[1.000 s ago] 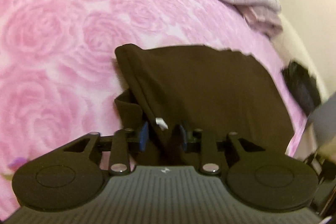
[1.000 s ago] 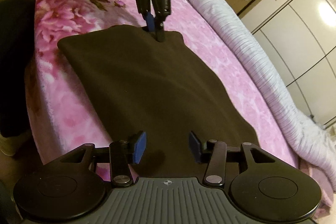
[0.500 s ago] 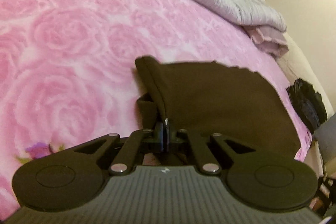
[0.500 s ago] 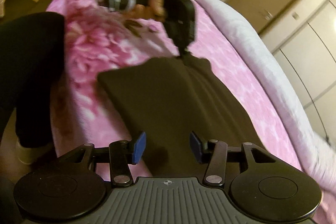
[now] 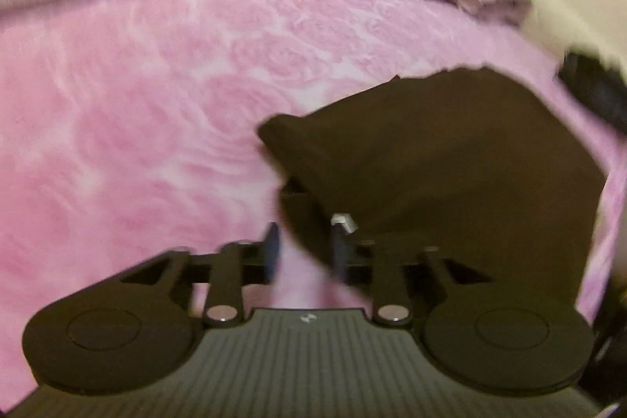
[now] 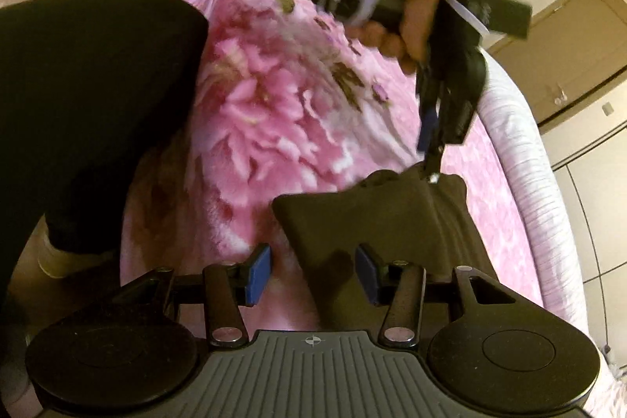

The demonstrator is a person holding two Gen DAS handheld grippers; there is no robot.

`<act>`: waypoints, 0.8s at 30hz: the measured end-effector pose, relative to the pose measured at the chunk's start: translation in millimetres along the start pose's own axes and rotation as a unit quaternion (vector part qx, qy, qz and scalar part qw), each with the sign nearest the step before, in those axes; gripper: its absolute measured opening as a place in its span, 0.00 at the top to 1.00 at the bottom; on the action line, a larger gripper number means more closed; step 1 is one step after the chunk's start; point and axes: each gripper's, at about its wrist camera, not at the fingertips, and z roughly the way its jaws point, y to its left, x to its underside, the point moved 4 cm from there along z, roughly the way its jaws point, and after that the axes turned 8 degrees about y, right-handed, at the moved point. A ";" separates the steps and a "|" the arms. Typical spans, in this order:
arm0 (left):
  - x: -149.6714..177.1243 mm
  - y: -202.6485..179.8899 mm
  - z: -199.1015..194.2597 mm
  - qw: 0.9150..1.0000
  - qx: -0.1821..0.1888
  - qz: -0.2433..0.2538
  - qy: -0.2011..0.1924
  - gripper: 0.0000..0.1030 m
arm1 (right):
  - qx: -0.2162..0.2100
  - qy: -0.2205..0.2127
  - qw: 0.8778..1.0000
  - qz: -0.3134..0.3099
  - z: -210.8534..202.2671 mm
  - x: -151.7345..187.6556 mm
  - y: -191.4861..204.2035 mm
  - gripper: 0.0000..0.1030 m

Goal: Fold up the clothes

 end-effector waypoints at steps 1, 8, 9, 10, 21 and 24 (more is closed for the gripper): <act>4.6 -0.5 -8.1 0.999 -0.016 0.034 -0.006 0.70 | -0.001 -0.001 1.000 0.003 -0.1 0.0 -0.9 0.56; 54.4 -38.5 -16.1 0.900 -0.175 0.397 -0.037 0.35 | -0.008 -0.034 0.998 0.057 -14.4 -4.2 -10.0 0.98; 58.7 -44.4 -11.2 0.882 -0.179 0.433 -0.038 0.35 | -0.005 -0.040 0.997 0.060 -19.3 -4.5 -12.3 0.98; 61.7 -49.8 -5.9 0.866 -0.183 0.464 -0.041 0.35 | -0.005 -0.043 0.997 0.062 -22.4 -4.3 -14.1 0.98; 55.5 -80.1 42.9 0.720 -0.193 0.662 -0.079 0.36 | -0.026 -0.053 0.994 0.091 -41.5 1.4 -23.3 0.98; 54.3 -80.3 50.9 0.700 -0.186 0.686 -0.066 0.66 | -0.027 -0.057 0.993 0.096 -43.4 0.9 -24.8 0.98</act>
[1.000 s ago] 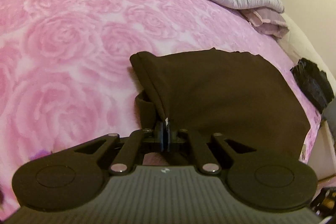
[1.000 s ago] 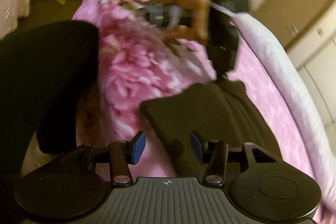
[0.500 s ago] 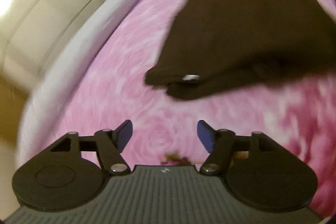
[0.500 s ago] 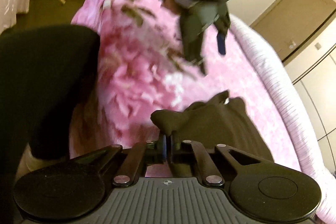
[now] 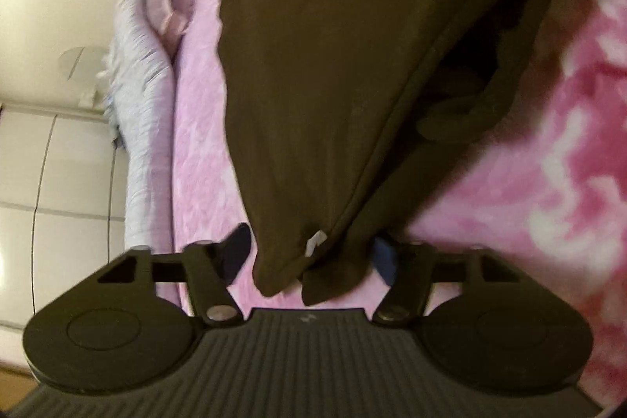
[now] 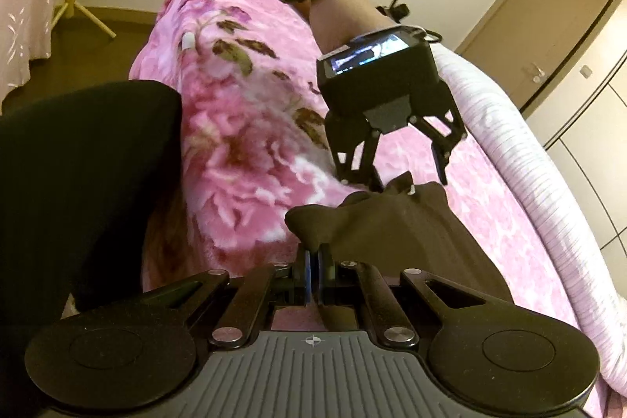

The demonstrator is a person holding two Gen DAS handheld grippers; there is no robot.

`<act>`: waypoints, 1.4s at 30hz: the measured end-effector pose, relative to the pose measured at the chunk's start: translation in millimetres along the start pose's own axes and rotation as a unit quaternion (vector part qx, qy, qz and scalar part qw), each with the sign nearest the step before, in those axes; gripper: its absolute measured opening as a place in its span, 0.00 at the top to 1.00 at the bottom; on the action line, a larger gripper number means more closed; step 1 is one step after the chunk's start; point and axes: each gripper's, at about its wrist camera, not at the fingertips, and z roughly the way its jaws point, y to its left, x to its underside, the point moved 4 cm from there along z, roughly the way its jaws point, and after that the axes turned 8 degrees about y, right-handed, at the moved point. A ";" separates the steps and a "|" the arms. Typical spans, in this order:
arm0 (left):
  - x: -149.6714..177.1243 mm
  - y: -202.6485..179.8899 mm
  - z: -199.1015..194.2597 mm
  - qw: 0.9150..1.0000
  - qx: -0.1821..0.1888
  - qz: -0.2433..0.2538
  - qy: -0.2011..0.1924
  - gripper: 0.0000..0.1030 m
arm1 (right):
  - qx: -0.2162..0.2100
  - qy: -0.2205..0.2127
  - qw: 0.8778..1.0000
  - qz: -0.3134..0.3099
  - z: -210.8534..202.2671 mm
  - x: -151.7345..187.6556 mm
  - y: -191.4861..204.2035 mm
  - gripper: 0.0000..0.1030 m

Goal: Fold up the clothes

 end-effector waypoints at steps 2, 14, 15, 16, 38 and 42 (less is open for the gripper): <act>-1.1 -0.8 2.9 1.000 0.009 0.010 0.012 0.89 | -0.006 -0.002 1.000 0.011 -0.5 2.1 -2.0 0.98; -49.4 124.8 -29.7 0.998 -0.019 -0.066 0.009 0.91 | 0.020 -0.099 0.981 0.168 -65.4 32.4 -59.7 0.98; -63.0 142.6 -29.0 0.998 -0.020 -0.066 0.003 0.91 | 0.034 -0.111 0.975 0.192 -76.2 42.5 -69.7 0.98; -77.7 159.4 -27.1 0.998 -0.021 -0.064 -0.004 0.91 | 0.048 -0.123 0.968 0.216 -87.2 52.8 -79.7 0.99; -309.1 206.0 143.7 0.981 0.098 -0.157 -0.065 0.71 | 0.139 -0.073 0.727 0.669 -136.5 352.9 -167.4 0.95; -244.4 226.6 127.4 0.964 0.094 -0.248 -0.026 0.71 | 0.149 -0.075 0.713 0.681 -148.3 349.4 -168.6 0.78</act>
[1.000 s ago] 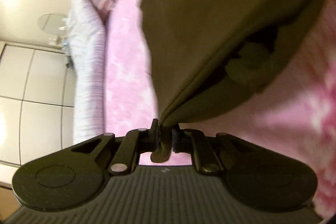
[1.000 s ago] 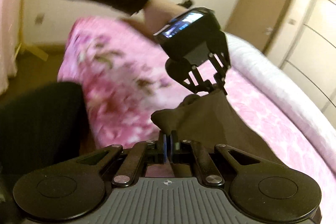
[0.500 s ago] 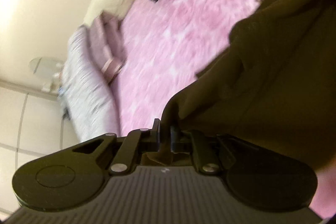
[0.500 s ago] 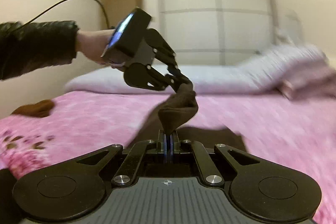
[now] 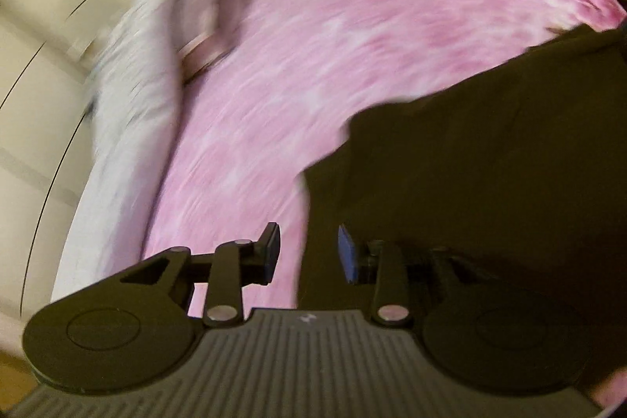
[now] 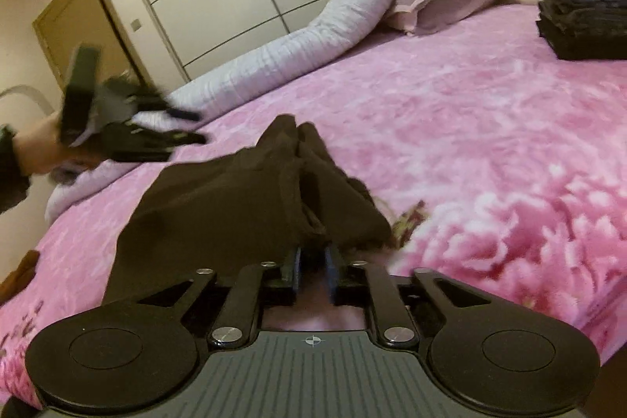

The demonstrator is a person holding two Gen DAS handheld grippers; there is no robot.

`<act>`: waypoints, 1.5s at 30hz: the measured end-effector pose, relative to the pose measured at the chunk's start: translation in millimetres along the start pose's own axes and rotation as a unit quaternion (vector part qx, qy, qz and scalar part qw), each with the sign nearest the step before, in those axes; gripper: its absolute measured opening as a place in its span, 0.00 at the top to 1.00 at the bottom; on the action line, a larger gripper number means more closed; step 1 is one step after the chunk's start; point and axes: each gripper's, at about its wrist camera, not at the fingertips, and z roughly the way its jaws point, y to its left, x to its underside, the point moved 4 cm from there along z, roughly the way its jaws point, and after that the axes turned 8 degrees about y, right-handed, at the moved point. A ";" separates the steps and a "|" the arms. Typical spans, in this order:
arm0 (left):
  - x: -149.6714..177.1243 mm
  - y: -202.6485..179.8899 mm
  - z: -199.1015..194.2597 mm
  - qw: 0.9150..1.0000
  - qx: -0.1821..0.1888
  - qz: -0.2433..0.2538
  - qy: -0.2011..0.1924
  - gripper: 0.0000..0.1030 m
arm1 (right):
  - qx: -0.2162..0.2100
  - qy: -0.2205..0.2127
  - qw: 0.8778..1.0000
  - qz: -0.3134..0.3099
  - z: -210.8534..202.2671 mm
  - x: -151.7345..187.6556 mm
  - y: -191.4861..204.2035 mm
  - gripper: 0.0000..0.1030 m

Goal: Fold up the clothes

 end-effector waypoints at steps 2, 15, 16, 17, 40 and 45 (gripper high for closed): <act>22.6 19.1 -11.1 0.998 -0.003 -0.054 0.013 0.71 | 0.007 -0.012 1.000 0.012 -7.9 -2.8 4.7 0.58; 73.0 -77.4 -95.7 0.974 0.121 -0.179 -0.065 0.70 | -0.071 0.095 0.993 -0.029 63.7 -84.3 31.1 0.50; 72.4 -85.6 -95.6 0.974 0.121 -0.182 -0.067 0.70 | -0.079 0.107 0.991 -0.027 74.4 -90.5 29.4 0.50; 72.4 -92.7 -94.5 0.972 0.123 -0.187 -0.067 0.69 | -0.089 0.118 0.989 -0.026 84.9 -96.7 27.1 0.50; 58.0 -90.6 -62.4 0.954 0.153 -0.245 -0.081 0.68 | -0.200 0.167 0.965 -0.023 177.7 -185.6 26.0 0.95; 55.2 -95.0 -51.4 0.953 0.158 -0.251 -0.065 0.65 | -0.155 0.234 0.960 0.001 209.2 -162.5 3.4 0.88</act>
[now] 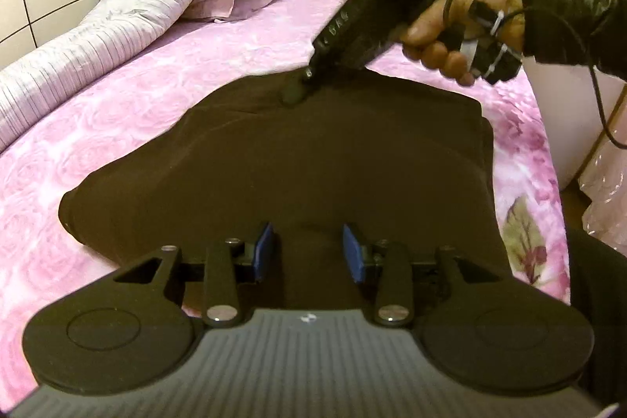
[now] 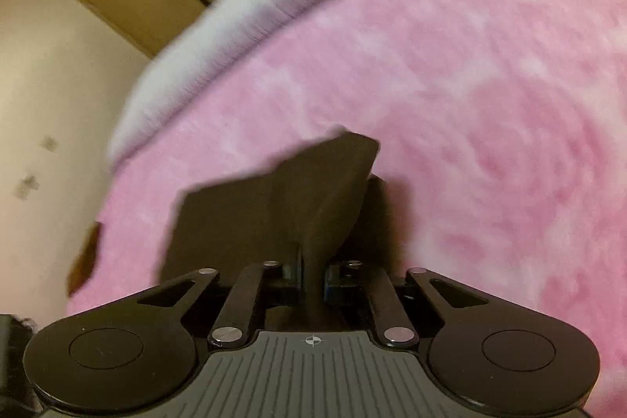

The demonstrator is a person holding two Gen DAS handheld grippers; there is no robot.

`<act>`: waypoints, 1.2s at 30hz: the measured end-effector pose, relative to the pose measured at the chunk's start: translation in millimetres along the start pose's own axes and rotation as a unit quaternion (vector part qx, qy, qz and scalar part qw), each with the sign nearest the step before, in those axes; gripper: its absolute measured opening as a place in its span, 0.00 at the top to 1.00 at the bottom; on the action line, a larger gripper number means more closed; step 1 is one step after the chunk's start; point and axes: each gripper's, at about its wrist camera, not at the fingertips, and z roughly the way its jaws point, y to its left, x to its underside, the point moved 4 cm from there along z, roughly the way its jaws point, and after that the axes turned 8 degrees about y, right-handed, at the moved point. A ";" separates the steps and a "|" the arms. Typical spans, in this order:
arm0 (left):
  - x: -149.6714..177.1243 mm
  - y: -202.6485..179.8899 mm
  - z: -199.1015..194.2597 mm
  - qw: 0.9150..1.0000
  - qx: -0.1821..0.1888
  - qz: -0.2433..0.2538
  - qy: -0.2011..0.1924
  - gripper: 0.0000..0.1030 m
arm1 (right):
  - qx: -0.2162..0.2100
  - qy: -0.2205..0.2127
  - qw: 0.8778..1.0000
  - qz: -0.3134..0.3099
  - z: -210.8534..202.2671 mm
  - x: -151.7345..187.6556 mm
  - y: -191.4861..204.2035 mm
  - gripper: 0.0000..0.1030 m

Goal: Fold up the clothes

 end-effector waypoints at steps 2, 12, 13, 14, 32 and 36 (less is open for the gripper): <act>0.3 0.1 -7.2 1.000 -0.003 -0.009 -0.002 0.65 | -0.002 -0.038 0.999 0.025 -19.2 8.1 -5.3 0.73; 25.6 0.8 -40.9 0.999 -0.021 -0.023 -0.009 0.64 | 0.028 -0.171 0.981 0.084 -126.8 132.0 -8.0 0.62; 27.8 -1.2 -40.6 1.000 -0.023 -0.020 -0.007 0.64 | 0.027 -0.183 0.978 0.097 -131.8 148.9 -7.7 0.61; 30.0 -4.2 -39.3 1.000 -0.027 -0.013 -0.005 0.63 | 0.020 -0.194 0.974 0.113 -134.3 165.1 -7.9 0.61; 53.0 -52.1 -30.3 0.997 -0.015 0.065 0.025 0.65 | 0.034 -0.219 0.954 0.203 -117.0 185.6 -32.0 0.99; 51.6 -49.8 -41.7 0.997 -0.007 0.074 0.026 0.64 | 0.064 -0.217 0.952 0.208 -118.8 193.1 -26.5 0.98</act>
